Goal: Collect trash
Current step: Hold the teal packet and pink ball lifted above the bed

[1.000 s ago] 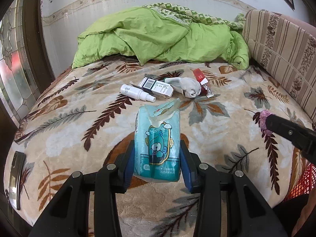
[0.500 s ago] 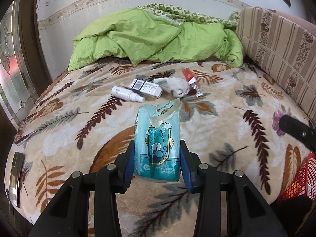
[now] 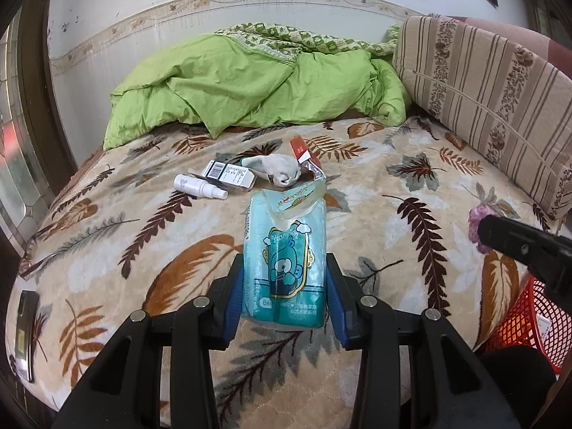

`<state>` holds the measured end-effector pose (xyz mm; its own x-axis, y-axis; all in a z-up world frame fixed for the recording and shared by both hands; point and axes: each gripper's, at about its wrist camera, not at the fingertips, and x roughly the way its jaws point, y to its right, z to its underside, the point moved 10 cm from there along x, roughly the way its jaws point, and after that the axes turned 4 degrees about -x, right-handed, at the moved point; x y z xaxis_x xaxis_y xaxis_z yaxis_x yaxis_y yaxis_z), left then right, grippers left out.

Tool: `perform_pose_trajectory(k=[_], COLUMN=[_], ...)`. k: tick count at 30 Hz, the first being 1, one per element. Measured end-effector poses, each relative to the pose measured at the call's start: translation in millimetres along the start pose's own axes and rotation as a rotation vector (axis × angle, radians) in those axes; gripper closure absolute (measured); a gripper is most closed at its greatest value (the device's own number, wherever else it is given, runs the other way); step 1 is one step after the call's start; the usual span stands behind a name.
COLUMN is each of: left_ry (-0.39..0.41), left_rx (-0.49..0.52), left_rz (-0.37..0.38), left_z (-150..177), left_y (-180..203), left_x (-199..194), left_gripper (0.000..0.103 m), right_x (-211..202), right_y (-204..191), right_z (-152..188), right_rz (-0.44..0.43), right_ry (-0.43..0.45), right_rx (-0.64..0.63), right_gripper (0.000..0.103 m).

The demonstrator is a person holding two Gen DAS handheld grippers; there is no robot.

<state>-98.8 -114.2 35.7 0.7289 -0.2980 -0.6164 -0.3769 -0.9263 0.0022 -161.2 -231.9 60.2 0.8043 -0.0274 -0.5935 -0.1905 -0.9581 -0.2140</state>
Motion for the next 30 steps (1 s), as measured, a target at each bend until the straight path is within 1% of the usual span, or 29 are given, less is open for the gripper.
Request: perform_pose_trajectory(k=[4, 6, 11, 14, 19, 23, 30], left_ry=[-0.011, -0.023, -0.049, -0.053, -0.068, -0.082, -0.072], left_rx=[-0.016, -0.034, -0.040, -0.050, -0.059, -0.065, -0.067], left_rz=[-0.005, -0.006, -0.007, -0.005, 0.004, 0.008, 0.002], left_z=[1, 2, 8, 9, 12, 13, 9], left_y=[-5, -10, -14, -18, -20, -23, -27], left_x=[8, 13, 28, 34, 43, 44, 39], left_gripper=[0.063, 0.063, 0.063, 0.063, 0.063, 0.063, 0.063], right_x=[10, 19, 34, 46, 53, 60, 75], right_y=[2, -1, -12, -13, -4, 0, -15], right_z=[-1, 3, 11, 15, 19, 21, 23], right_rz=[0.000, 0.000, -0.023, -0.021, -0.024, -0.039, -0.073], right_ry=[-0.015, -0.037, -0.069, -0.097, -0.116, -0.129, -0.148], right_rx=[0.010, -0.004, -0.031, -0.044, -0.001, 0.036, 0.024], right_gripper=[0.078, 0.078, 0.078, 0.078, 0.078, 0.078, 0.078])
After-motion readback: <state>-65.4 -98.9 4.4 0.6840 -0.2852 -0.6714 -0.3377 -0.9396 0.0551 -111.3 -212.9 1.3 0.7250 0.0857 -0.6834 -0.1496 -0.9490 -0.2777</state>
